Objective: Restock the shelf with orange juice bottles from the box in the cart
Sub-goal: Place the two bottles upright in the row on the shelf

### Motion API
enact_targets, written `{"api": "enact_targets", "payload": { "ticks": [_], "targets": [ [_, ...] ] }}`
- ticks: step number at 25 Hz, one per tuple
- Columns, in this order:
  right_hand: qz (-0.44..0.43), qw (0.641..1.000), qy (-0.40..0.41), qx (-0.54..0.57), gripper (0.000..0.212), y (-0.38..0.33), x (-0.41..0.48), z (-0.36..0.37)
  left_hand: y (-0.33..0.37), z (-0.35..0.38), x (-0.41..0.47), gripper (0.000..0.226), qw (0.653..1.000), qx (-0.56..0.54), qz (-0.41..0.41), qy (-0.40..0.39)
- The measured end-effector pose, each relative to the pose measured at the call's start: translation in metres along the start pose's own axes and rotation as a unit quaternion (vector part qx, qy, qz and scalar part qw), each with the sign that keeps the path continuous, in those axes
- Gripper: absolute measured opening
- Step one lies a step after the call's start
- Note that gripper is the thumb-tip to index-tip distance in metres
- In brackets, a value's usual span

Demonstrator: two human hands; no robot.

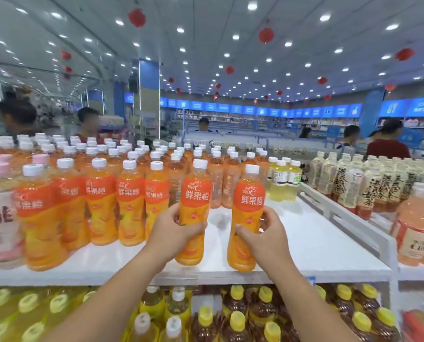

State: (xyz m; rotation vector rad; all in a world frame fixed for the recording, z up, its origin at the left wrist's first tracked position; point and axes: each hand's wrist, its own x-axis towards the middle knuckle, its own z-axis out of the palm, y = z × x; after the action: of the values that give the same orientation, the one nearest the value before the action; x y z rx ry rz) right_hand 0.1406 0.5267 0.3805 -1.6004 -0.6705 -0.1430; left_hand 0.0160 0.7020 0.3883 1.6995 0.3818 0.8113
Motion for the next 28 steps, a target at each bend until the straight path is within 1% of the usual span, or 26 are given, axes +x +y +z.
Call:
{"api": "enact_targets", "payload": {
  "ticks": [4, 8, 12, 15, 19, 23, 25, 28],
  "targets": [
    [0.004, 0.999, -0.044, 0.013, 0.048, 0.012, 0.021, 0.026, -0.015, 0.000, 0.010, 0.035, 0.999, 0.025, 0.001, 0.035],
    [0.010, 0.997, -0.074, 0.030, 0.051, 0.024, 0.032, 0.038, -0.024, 0.009, 0.021, 0.038, 0.998, 0.045, 0.001, 0.054],
    [0.020, 0.994, -0.096, 0.052, 0.058, 0.039, 0.039, 0.046, -0.032, 0.010, 0.029, 0.043, 0.998, 0.028, -0.001, 0.063],
    [0.005, 0.991, -0.119, 0.058, 0.054, 0.042, 0.038, 0.048, -0.037, 0.009, 0.028, 0.050, 0.998, 0.004, -0.010, 0.067],
    [0.011, 0.987, -0.152, 0.058, 0.042, 0.047, 0.032, 0.040, -0.044, 0.011, 0.017, 0.052, 0.994, 0.048, -0.010, 0.096],
    [0.015, 0.986, -0.167, 0.025, 0.037, 0.058, 0.023, 0.034, -0.043, 0.014, 0.004, 0.036, 0.988, 0.101, 0.029, 0.110],
    [0.017, 0.985, -0.168, 0.025, 0.036, 0.059, 0.023, 0.038, -0.040, 0.016, 0.001, 0.035, 0.986, 0.109, 0.041, 0.121],
    [0.019, 0.986, -0.166, 0.028, 0.036, 0.060, 0.028, 0.048, -0.040, 0.017, 0.003, 0.037, 0.983, 0.106, 0.038, 0.145]
  ]
}}
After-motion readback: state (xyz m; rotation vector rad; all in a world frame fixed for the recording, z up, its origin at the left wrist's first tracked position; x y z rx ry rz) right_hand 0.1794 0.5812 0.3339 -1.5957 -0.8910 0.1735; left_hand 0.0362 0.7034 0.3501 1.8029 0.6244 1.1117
